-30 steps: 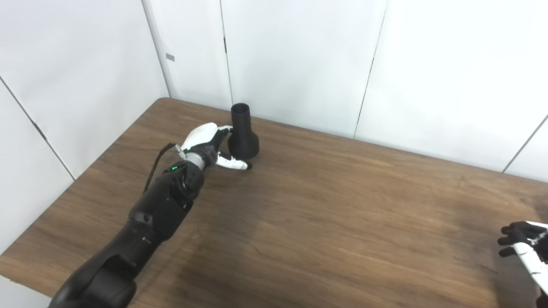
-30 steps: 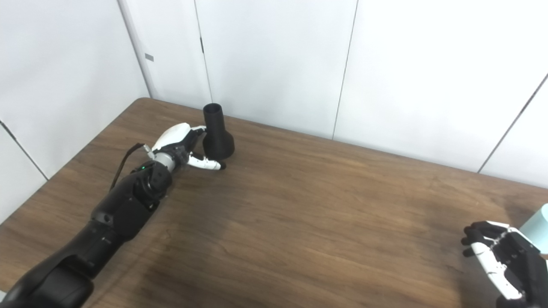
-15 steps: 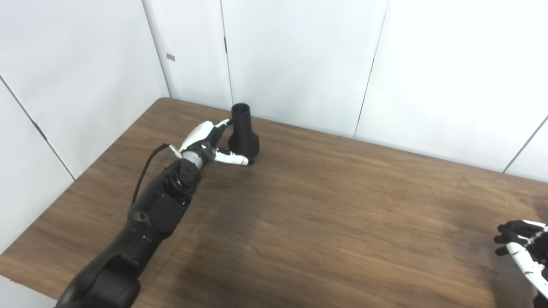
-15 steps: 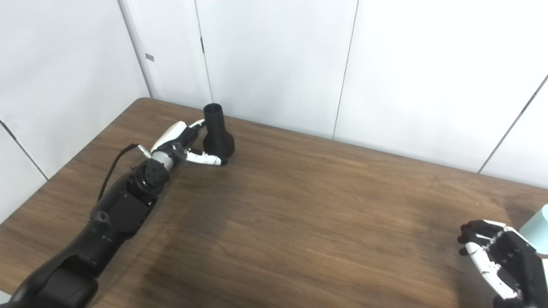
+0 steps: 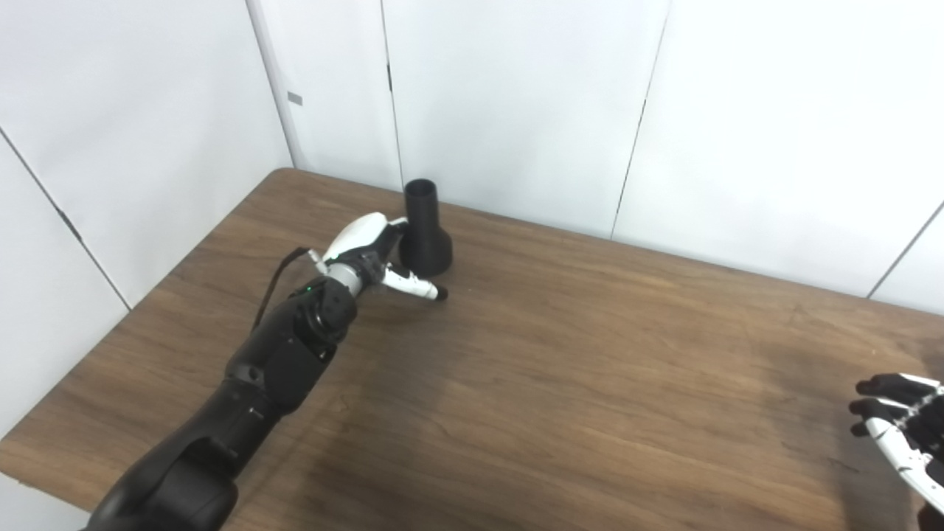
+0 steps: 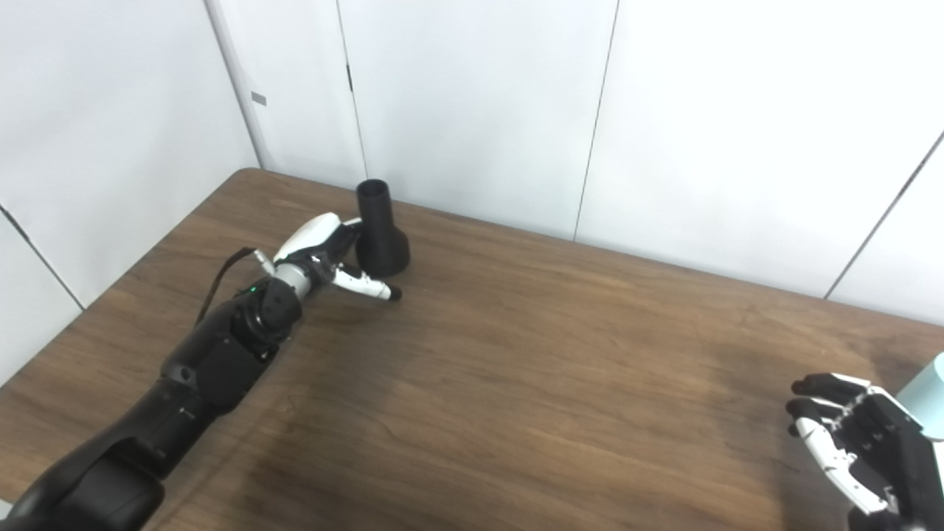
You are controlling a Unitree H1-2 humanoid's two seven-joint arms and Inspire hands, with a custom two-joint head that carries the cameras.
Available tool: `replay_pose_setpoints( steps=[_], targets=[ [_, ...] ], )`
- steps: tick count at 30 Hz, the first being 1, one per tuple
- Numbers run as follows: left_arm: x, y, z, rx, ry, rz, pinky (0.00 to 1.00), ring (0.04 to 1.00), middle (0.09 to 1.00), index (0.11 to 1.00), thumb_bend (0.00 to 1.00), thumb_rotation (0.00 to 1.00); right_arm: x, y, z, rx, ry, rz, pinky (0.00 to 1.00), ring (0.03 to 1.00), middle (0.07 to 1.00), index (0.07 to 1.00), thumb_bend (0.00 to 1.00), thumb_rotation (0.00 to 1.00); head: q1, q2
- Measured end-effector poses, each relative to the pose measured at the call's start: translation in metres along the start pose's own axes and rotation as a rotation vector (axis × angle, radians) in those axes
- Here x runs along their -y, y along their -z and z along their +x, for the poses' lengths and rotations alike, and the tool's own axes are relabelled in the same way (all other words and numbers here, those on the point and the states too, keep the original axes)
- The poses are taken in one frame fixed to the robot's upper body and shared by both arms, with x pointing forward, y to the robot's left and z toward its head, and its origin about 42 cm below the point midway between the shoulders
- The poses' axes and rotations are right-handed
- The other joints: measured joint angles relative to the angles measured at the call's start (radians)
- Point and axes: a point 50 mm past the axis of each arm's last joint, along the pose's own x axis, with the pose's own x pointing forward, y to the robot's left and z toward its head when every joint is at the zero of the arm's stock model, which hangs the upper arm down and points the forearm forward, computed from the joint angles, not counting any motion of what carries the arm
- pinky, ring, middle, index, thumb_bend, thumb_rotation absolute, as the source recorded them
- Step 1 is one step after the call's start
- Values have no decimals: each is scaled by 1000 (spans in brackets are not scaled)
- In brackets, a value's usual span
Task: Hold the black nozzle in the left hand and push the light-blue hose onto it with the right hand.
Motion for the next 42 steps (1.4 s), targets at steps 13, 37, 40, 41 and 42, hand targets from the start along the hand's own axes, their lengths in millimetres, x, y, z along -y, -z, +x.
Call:
replay_pose_setpoints(
  steps=[13,37,40,41,42],
  targets=[
    [10,-5,6,39,-138,182,900,717,693,683,1000,121,-5,-7,-3,-15,-14,-7,394,528,571,541,66,0,-9,5],
    [43,1,13,134,-302,20,764,497,496,463,529,0,-11,-15,-6,-49,-57,4,421,571,609,582,4,0,-15,15],
    [48,1,12,159,-307,44,753,476,487,471,525,0,-12,-15,-6,-61,-61,12,417,568,605,576,0,0,-14,17],
    [49,1,12,169,-309,50,747,470,487,471,525,0,-12,-16,-6,-62,-62,11,417,565,603,576,1,0,-15,17],
    [49,0,12,187,-315,57,740,487,476,470,514,0,-12,-17,-6,-60,-62,10,426,569,607,581,8,0,-15,17]
  ],
)
